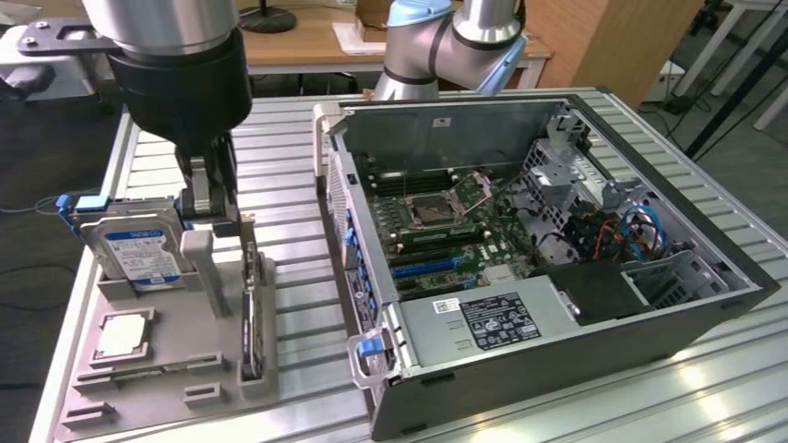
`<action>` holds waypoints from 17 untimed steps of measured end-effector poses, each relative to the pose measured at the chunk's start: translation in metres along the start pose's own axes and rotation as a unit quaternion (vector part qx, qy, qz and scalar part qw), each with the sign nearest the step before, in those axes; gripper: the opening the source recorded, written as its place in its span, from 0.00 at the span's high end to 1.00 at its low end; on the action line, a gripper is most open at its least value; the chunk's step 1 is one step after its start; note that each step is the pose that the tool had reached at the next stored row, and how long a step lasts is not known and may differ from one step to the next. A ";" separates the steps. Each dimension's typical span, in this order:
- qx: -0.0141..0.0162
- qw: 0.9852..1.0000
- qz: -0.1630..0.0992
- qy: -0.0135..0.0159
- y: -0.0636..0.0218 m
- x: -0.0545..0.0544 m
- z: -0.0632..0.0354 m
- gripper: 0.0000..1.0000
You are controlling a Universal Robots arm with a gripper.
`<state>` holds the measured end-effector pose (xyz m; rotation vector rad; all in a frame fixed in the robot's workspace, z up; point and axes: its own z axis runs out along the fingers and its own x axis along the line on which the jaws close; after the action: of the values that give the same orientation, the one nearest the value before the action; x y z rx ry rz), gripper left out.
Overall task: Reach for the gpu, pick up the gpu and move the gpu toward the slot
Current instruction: 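Pick up the gpu and move the gpu toward the slot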
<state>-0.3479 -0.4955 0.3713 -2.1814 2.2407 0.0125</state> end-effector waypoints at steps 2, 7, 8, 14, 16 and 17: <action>0.000 1.000 0.000 0.000 -0.0001 0.001 0.0032 0.89; 0.000 1.000 0.000 0.000 -0.0001 0.005 0.0113 0.89; 0.000 1.000 0.000 0.000 -0.0001 0.006 0.0129 0.89; 0.000 1.000 0.000 0.000 -0.0002 0.010 0.0228 0.89; 0.000 1.000 0.000 0.000 -0.0002 0.011 0.0259 0.89; 0.000 1.000 0.000 0.000 -0.0002 0.012 0.0273 0.89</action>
<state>-0.3479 -0.5066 0.3438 -2.1814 2.2407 0.0125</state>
